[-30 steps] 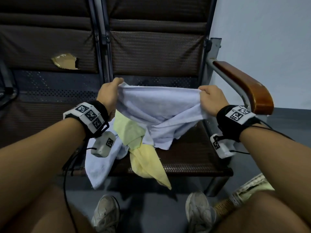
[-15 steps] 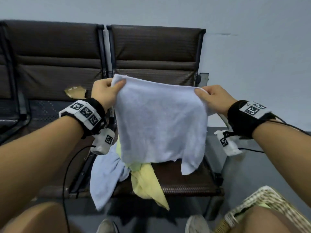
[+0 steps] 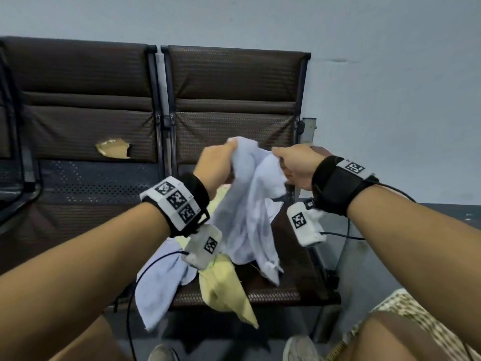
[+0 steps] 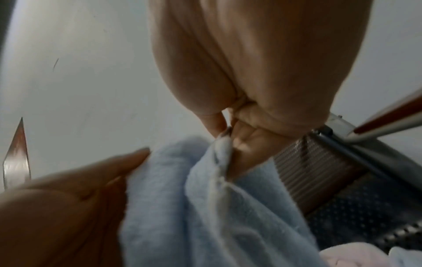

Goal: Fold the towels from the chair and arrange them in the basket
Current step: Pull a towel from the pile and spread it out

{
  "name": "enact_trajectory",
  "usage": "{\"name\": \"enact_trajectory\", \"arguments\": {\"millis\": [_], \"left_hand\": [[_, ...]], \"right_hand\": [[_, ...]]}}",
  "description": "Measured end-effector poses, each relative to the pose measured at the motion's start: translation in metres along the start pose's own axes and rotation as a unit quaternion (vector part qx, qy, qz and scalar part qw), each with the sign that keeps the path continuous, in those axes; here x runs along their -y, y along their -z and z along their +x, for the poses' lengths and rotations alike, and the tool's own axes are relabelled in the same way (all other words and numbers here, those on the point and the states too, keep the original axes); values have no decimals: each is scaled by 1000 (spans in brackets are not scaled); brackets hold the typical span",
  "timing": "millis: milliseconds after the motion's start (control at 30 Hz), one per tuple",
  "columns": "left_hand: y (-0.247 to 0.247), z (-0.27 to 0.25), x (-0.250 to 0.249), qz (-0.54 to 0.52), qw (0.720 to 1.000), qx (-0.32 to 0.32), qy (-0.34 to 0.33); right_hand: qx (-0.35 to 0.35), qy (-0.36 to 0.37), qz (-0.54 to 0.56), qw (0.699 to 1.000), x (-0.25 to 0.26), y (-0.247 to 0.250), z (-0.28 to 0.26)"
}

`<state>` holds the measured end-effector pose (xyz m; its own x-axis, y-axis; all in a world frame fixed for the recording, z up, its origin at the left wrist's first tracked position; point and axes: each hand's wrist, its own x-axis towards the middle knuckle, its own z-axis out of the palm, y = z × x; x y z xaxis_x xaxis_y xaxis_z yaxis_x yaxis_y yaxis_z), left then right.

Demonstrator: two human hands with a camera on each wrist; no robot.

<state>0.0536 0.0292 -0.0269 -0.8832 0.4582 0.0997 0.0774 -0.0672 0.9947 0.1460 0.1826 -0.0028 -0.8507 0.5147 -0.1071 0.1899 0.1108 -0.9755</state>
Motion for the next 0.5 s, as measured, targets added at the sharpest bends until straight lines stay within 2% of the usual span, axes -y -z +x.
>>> {"name": "enact_trajectory", "arguments": {"millis": [100,167,233,267,333,367,400,433,500], "left_hand": [[-17,-23,8,136,982,88,-100],[-14,-25,10,176,971,103,-124],[-7,-22,7,86,990,86,-74],[-3,-18,7,44,996,55,-50],[6,-9,8,46,998,-16,-45],[10,-5,9,52,998,-27,-39],[13,-1,8,49,999,-9,-13],[16,3,7,39,998,40,20],[25,9,5,11,979,191,71]], "right_hand": [[66,-31,49,996,6,-14,-9],[82,-25,24,996,4,-16,-11],[69,-14,8,997,-1,-15,-10],[67,-14,2,998,-3,-13,-9],[98,-12,-17,995,-2,-11,-11],[120,-3,-31,992,0,-11,-13],[138,9,-44,989,3,-11,-15],[144,22,-52,988,5,-13,-15],[145,40,-50,987,8,-15,-13]]}}
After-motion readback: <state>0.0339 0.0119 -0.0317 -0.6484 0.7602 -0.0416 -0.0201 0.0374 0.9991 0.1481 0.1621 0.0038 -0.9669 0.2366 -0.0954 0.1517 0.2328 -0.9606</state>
